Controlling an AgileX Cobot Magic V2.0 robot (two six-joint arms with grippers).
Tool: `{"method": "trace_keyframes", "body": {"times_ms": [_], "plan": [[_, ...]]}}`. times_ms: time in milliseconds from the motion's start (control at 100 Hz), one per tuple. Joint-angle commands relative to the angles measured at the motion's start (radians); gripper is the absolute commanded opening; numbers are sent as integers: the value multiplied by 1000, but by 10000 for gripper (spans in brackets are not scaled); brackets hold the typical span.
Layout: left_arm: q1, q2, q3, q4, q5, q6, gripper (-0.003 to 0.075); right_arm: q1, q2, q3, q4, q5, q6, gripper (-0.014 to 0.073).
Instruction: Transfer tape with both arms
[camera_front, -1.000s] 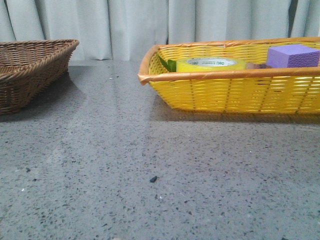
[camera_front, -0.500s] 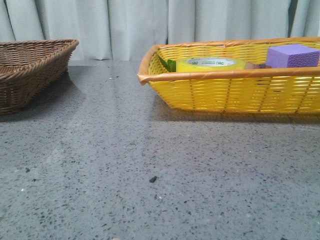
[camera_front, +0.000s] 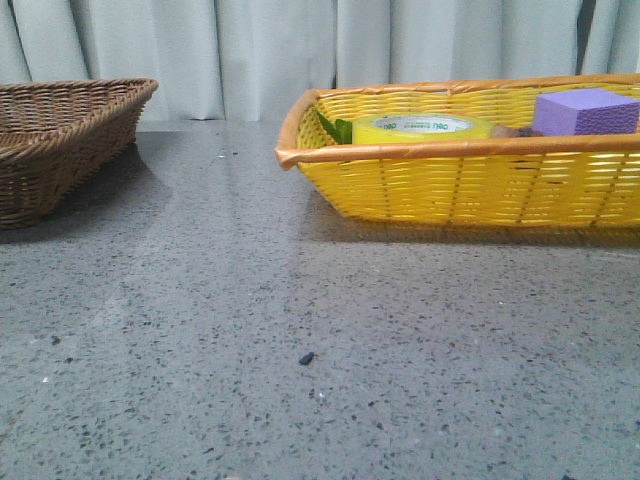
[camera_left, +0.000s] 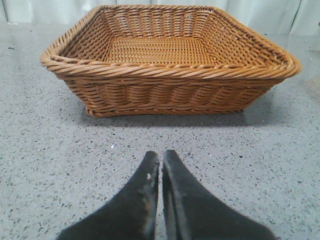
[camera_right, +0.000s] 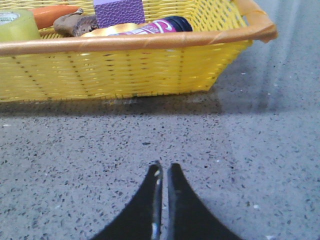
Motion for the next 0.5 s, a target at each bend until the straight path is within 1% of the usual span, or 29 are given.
{"method": "trace_keyframes", "body": {"times_ms": [0,160,350,490], "plan": [[2,-28,12,-6,-91,-10,-21,-6,-18,22,0,-16,-8,-67],[2,-28,12,-6,-96,-10,-21,-6,-18,22,0,-21,-8,-67],[2,-28,12,-6,-111,-10,-21,-6,-18,22,0,-81,-8,-67],[2,-28,12,-6,-129,-10,-21,-6,-18,22,0,-85,-8,-67]]}}
